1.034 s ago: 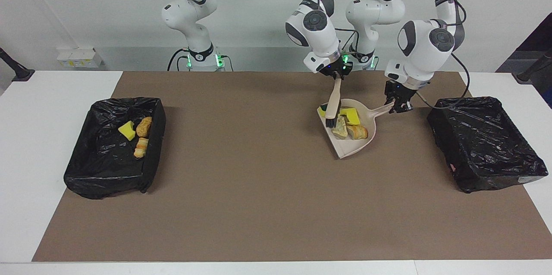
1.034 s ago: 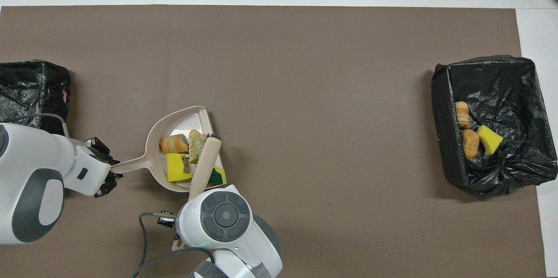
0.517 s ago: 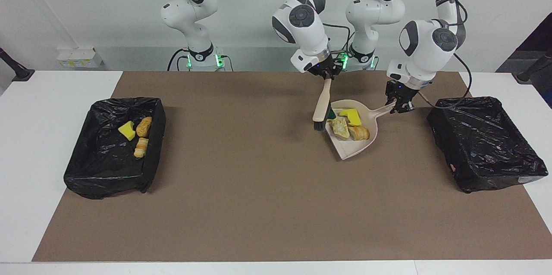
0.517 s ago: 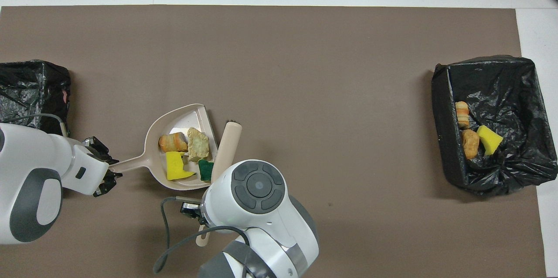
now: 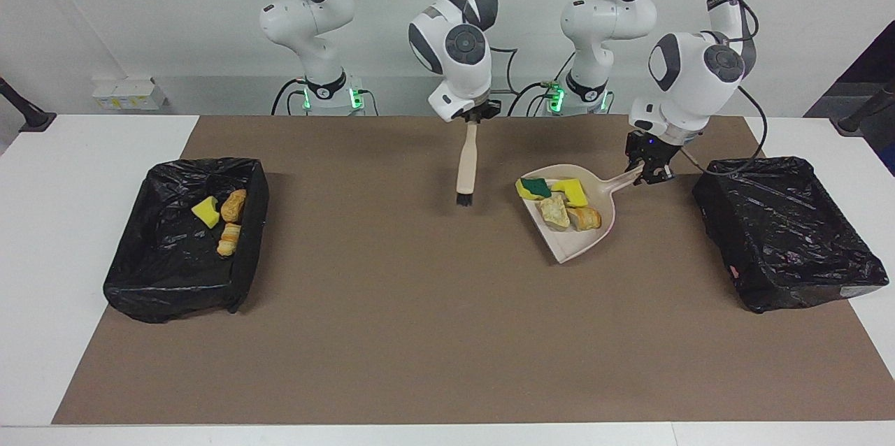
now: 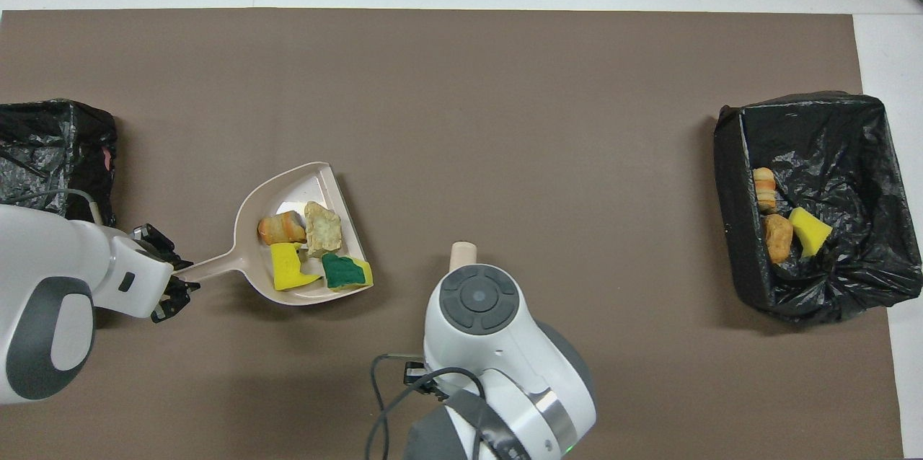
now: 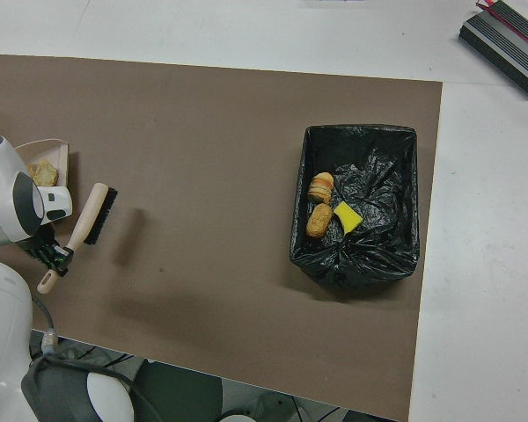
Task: Sweep and dump trash in bin
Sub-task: 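Carry the loaded dustpan with the left gripper over the nearer bin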
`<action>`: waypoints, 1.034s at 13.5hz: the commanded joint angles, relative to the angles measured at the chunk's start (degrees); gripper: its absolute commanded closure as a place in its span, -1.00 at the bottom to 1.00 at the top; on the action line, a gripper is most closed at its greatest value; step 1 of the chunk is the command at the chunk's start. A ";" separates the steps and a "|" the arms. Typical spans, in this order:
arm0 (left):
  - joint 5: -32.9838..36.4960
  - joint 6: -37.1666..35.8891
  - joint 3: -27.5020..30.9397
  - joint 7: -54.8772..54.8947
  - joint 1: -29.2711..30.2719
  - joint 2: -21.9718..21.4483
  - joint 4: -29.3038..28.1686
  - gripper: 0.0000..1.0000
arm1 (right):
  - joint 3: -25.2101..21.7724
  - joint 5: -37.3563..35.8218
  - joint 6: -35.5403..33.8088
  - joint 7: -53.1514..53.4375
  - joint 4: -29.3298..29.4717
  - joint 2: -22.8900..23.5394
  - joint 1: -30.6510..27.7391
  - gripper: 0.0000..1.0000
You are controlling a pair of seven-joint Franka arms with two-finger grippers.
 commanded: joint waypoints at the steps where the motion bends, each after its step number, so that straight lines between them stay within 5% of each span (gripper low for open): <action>1: -2.86 -0.42 -0.30 0.29 4.87 -0.86 2.85 1.00 | 0.45 -0.95 -0.30 -8.69 -11.35 -7.36 -6.33 1.00; 6: -3.65 -4.10 -0.22 -15.14 7.78 -0.77 9.79 1.00 | 0.97 -1.13 0.39 -10.04 -16.04 -10.53 -6.98 1.00; 9: -3.65 -10.67 -0.13 -27.37 9.71 -0.24 15.23 1.00 | 0.98 -0.51 4.26 -6.19 -16.12 -11.32 0.74 1.00; 14: -3.22 -18.69 -0.04 -28.19 19.36 1.16 22.19 1.00 | 0.98 1.50 12.61 0.33 -16.39 -7.38 9.10 1.00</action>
